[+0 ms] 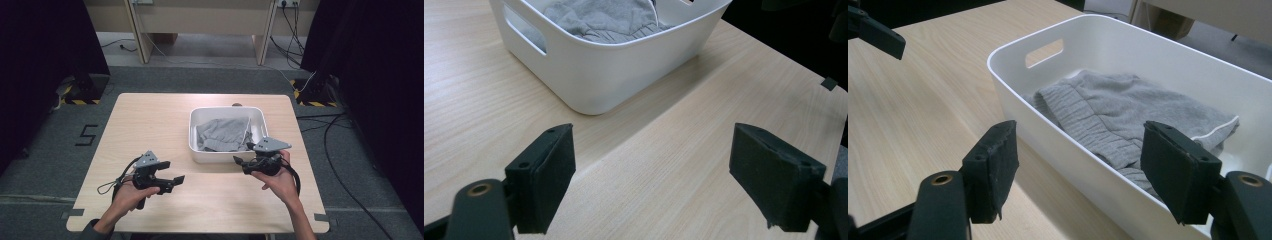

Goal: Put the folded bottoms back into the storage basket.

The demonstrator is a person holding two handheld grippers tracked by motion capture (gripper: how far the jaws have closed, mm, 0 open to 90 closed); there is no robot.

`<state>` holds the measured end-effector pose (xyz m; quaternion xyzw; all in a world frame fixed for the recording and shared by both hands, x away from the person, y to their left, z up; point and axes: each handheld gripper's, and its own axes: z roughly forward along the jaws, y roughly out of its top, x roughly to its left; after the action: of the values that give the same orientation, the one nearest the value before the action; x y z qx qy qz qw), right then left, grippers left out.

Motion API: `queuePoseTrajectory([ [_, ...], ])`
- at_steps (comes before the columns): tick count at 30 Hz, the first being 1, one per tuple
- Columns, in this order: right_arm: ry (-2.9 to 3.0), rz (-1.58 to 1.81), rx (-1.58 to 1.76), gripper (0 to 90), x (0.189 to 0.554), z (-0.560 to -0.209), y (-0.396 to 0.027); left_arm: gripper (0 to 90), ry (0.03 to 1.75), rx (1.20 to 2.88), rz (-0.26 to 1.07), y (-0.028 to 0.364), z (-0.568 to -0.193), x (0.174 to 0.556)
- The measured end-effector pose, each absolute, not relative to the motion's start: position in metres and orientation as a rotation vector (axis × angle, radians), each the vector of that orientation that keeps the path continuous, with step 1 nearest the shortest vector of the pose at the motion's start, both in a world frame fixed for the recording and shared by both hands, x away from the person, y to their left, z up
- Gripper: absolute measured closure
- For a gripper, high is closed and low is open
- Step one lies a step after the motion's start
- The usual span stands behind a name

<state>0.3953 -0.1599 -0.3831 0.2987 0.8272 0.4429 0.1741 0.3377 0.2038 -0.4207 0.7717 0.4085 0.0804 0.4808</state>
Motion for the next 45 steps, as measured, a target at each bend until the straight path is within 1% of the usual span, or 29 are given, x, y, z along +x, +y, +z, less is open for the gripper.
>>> queuePoseTrajectory([
  [22,2.335,1.307,0.907,32.2,0.373,-0.403,-0.175,18.5,1.006,1.899,0.222,0.21,-0.43,0.331],
  [35,2.364,1.266,0.928,32.2,0.358,-0.419,-0.18,18.5,1.011,1.951,0.211,0.208,-0.45,0.327],
  [41,2.366,1.248,0.954,32.3,0.347,-0.425,-0.182,18.5,1.01,1.976,0.171,0.21,-0.465,0.319],
  [45,2.371,1.235,0.973,32.3,0.346,-0.43,-0.184,18.5,1.017,1.995,0.174,0.215,-0.472,0.314],
])
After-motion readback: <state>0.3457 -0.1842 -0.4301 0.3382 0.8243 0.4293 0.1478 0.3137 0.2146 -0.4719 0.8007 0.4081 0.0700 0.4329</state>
